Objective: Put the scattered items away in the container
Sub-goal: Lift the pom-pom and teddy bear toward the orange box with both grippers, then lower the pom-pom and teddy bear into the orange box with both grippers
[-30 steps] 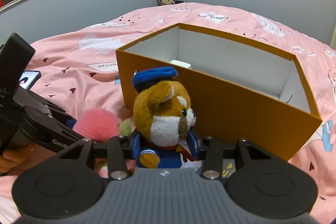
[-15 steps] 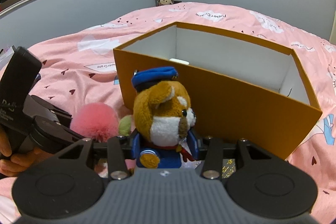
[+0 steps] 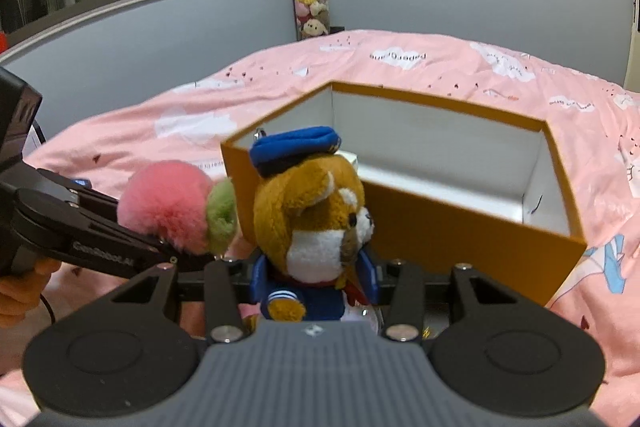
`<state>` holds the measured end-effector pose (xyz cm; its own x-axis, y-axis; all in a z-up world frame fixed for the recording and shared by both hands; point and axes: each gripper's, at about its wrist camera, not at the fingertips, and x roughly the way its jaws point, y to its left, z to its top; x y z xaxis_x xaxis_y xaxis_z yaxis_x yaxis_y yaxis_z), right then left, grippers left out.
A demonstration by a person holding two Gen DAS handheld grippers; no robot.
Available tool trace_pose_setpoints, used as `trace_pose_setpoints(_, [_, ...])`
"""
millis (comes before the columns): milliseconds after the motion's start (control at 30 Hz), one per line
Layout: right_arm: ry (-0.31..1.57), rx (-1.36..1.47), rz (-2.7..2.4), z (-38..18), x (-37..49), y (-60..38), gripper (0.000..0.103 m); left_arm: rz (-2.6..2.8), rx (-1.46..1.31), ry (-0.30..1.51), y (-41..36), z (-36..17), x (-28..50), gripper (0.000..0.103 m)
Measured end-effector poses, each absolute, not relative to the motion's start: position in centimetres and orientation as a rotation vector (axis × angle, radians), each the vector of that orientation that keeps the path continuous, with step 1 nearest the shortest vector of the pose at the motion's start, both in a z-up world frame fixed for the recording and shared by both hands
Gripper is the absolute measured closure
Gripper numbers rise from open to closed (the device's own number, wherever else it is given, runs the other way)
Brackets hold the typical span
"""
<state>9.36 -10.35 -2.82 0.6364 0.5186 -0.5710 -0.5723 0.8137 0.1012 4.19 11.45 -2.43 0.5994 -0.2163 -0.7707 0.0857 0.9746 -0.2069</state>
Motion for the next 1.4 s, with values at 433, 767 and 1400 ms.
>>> trace_pose_setpoints(433, [0.545,0.036,0.658,3.8,11.9,-12.5,0.055,-0.295,-0.146,0.751,10.3,6.0,6.5,0.065])
trace_pose_setpoints(767, [0.542,0.083,0.539,6.0,16.9,-13.3,0.055,-0.322,-0.136,0.74,7.6,5.9,13.7,0.066])
trace_pose_setpoints(1400, [0.897,-0.052,0.394,-1.0,24.2,-13.6,0.056,-0.285,-0.246,1.085,3.7,-5.4,19.5,0.069])
